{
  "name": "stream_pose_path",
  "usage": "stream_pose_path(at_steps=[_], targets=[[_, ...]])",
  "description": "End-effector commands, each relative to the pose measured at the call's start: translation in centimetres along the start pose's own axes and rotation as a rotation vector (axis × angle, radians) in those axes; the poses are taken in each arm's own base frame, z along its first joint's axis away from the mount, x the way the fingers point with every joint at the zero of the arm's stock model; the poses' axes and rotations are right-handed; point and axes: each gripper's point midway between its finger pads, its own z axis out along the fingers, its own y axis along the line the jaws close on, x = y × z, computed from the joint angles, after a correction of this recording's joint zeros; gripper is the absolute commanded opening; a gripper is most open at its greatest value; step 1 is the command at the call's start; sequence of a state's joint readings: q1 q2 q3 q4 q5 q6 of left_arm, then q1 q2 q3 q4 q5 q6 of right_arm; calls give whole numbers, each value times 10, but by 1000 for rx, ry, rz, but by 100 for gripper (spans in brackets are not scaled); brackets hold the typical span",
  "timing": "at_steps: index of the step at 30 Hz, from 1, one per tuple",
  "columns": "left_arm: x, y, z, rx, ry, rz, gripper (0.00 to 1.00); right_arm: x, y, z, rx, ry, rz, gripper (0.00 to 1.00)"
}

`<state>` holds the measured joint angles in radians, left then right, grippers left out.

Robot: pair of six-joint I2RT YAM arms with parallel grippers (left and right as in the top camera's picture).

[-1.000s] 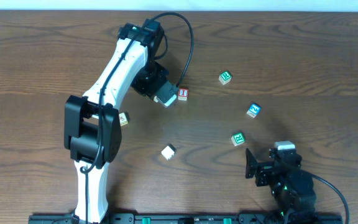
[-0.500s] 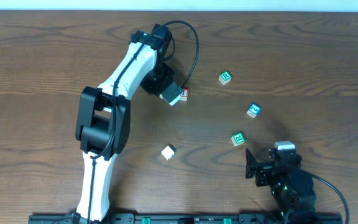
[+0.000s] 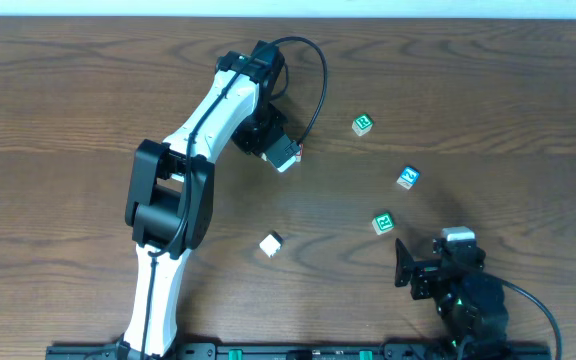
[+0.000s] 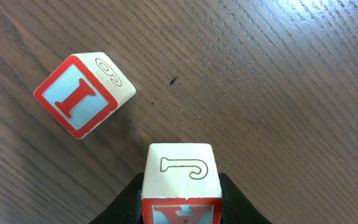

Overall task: Spell out Ai2
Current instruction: 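Set the red A block down left of the I block, release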

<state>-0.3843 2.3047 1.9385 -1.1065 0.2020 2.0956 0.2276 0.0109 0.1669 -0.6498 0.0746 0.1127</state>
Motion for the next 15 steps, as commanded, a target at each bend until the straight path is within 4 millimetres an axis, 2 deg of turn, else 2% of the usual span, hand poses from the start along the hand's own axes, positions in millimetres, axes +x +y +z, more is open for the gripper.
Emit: stream_pose_path(at_steps=[1, 8, 15], targets=[[-2, -4, 13, 28, -26, 8, 6, 4, -2, 2, 6, 7, -7, 99], [-5, -2, 19, 21, -47, 8, 6, 4, -2, 2, 6, 6, -7, 99], [3, -4, 29, 42, -14, 8, 6, 4, -2, 2, 6, 7, -6, 99]])
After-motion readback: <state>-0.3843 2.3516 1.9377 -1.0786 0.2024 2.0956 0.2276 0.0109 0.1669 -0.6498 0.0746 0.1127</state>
